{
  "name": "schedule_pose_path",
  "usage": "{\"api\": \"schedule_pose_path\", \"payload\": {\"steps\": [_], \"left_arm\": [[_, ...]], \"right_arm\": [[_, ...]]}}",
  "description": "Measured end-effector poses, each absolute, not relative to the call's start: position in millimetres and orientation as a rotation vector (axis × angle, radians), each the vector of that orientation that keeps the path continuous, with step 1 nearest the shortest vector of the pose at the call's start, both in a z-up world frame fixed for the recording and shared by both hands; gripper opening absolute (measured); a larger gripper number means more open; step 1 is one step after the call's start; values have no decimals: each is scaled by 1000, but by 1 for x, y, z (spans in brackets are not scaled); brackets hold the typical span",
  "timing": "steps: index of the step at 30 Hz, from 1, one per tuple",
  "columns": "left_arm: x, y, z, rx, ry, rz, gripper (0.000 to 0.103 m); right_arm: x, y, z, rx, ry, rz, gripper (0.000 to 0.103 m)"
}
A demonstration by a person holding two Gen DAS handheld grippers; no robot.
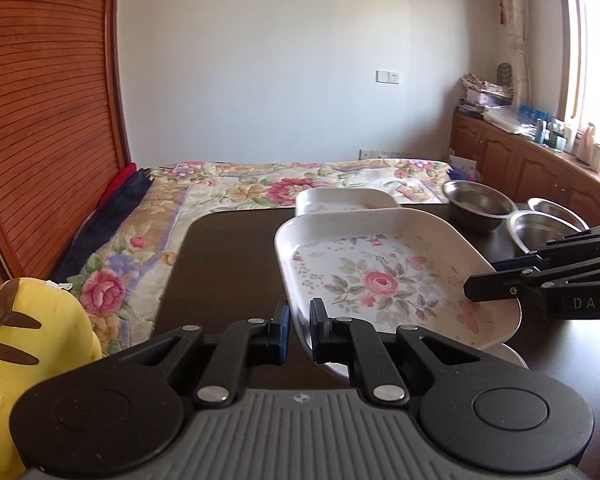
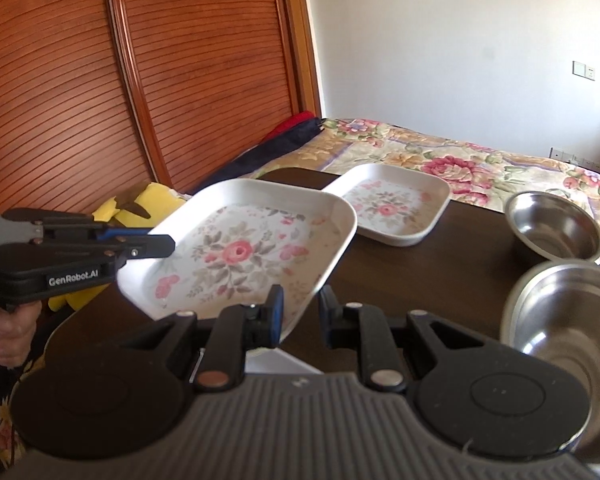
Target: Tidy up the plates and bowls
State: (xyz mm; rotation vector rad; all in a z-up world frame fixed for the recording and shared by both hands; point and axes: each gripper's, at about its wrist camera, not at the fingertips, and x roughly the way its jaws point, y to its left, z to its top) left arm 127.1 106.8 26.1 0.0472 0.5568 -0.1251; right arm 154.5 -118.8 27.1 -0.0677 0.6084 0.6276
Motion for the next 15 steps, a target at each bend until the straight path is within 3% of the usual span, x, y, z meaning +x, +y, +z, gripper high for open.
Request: {"api": "schedule_pose_path", "payload": {"steps": [15], "left_arm": [[91, 77, 29, 66, 545, -172, 12]], "right_arm": [[118, -146, 24, -54, 588, 582, 21]]}}
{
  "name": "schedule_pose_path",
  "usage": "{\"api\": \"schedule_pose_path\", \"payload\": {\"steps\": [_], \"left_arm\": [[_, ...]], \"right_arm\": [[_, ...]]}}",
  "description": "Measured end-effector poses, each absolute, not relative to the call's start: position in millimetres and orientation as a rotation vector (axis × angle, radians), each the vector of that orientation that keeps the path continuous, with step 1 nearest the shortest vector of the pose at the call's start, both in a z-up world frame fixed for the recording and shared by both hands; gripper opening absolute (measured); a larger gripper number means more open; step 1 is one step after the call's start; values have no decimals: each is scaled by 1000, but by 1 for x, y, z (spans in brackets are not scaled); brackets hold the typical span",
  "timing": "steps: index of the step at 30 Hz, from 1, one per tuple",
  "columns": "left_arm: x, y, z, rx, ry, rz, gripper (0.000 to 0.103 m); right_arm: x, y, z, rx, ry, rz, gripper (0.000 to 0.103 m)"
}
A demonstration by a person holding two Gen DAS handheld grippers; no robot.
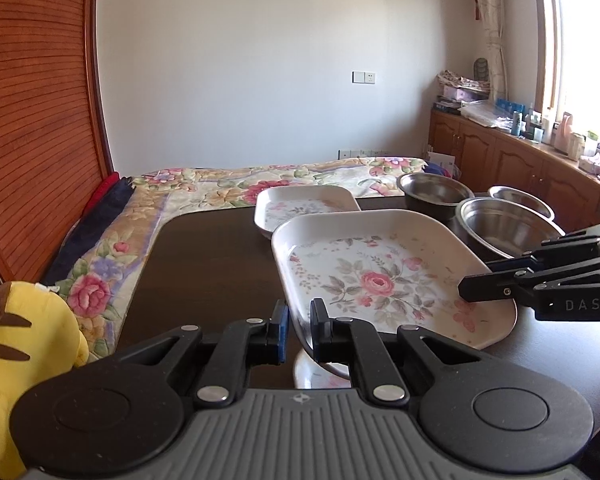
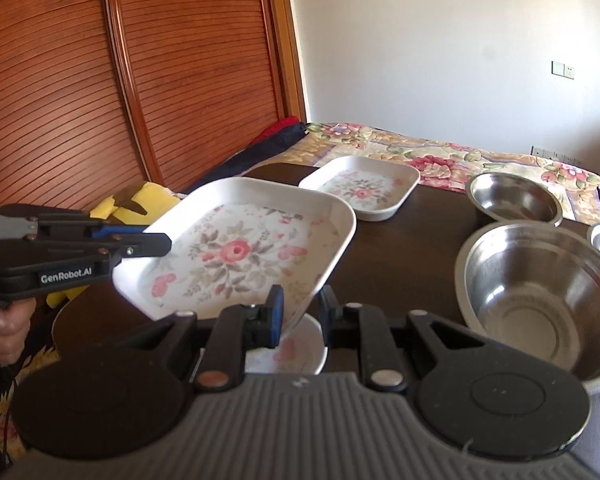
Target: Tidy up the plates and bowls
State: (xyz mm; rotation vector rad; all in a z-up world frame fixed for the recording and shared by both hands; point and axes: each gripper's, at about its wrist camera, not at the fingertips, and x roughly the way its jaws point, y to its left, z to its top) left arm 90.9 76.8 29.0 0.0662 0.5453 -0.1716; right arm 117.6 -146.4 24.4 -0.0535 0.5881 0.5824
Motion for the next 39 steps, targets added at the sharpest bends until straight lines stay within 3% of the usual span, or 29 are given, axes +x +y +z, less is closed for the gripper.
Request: {"api": "schedule_pose_path", "payload": {"steps": [19, 39], "left_arm": [[42, 67, 14, 43, 568, -185, 12], [50, 72, -16, 35, 628, -182, 12]], "right_arm": [[70, -158, 5, -30, 592, 572, 21], [64, -153, -13, -10, 596, 543, 21]]}}
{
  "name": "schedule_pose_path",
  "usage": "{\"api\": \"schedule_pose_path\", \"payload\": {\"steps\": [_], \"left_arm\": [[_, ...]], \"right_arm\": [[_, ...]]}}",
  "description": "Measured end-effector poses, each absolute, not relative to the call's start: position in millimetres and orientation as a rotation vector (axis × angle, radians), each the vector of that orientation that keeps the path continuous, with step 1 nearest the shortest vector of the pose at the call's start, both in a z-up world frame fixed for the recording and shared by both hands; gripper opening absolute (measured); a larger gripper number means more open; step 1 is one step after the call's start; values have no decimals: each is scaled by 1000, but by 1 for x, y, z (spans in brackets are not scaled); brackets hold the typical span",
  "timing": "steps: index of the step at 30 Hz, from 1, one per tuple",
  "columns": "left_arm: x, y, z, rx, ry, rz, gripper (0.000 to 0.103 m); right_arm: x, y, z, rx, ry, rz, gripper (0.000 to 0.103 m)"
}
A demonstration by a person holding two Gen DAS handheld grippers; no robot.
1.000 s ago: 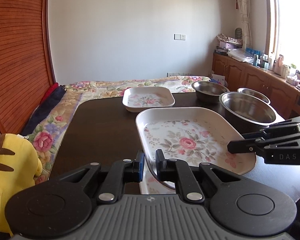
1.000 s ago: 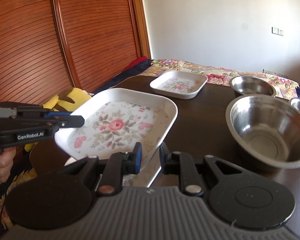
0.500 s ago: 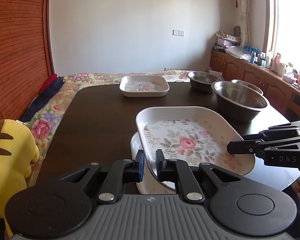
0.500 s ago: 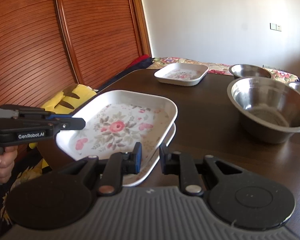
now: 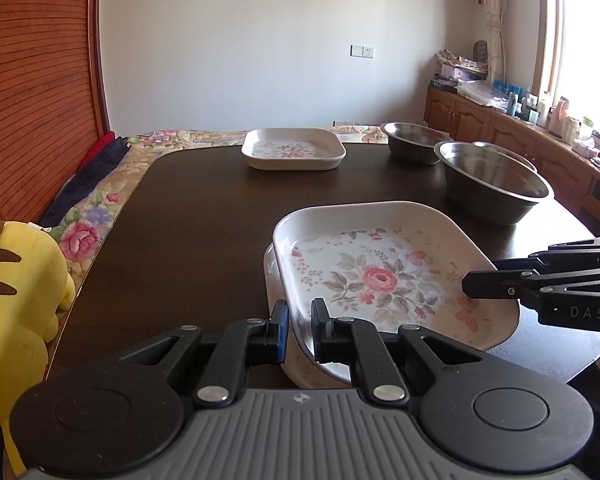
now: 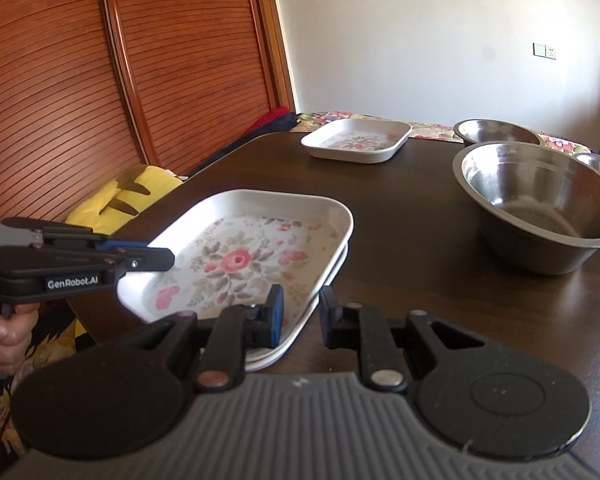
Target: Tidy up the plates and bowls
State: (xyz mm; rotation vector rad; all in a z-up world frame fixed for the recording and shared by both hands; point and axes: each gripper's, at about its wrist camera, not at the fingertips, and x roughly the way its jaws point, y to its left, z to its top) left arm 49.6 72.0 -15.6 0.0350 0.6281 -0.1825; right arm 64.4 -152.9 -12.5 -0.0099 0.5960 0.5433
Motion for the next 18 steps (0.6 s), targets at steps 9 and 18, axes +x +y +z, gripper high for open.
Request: {"api": "schedule_pose_path", "payload": {"steps": [9, 18], "left_arm": [[52, 72, -16, 40, 626, -171, 12], [50, 72, -21, 40, 629, -159, 16]], "right_arm": [[64, -150, -14, -15, 590, 536, 21], [64, -151, -19, -6, 589, 529, 24]]}}
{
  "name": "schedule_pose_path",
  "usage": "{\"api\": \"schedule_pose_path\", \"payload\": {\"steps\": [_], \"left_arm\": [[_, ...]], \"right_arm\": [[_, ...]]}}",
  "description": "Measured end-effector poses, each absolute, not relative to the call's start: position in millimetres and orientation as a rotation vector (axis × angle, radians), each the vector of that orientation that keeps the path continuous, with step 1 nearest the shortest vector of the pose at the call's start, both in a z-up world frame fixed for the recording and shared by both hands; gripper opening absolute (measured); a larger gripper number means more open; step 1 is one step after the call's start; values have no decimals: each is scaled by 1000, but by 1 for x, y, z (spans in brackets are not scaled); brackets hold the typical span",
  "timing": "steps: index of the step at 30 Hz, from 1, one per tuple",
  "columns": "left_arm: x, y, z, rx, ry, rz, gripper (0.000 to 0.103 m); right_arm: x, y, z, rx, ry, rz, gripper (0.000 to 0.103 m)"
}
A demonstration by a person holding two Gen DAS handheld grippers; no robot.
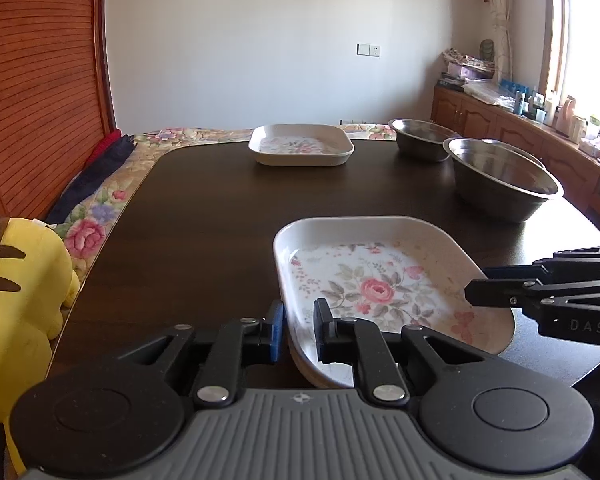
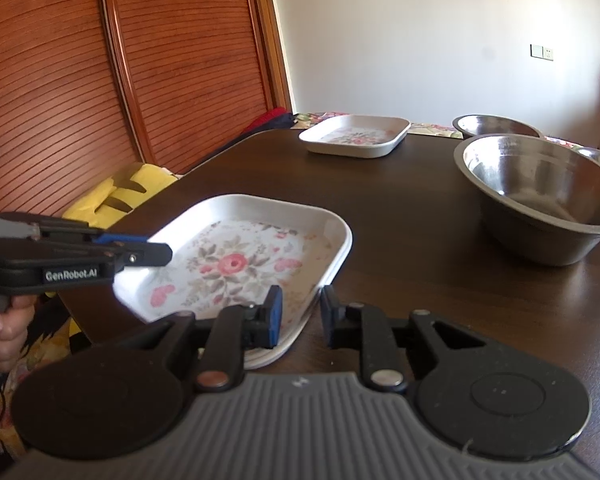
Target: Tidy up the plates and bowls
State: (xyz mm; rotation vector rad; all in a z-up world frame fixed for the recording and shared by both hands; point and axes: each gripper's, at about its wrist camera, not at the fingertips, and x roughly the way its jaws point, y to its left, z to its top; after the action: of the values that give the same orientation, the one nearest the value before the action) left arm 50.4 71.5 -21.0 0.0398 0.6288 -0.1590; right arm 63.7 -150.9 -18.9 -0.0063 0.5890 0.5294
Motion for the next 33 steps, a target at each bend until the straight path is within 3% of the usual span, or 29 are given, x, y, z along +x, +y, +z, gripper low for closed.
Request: {"api": "schedule_pose_path", "payload": {"steps": [33], "left_arm": [[57, 69, -2, 59, 560, -193, 23]], "right_arm": [[73, -161, 10, -15, 500, 501, 23]]}}
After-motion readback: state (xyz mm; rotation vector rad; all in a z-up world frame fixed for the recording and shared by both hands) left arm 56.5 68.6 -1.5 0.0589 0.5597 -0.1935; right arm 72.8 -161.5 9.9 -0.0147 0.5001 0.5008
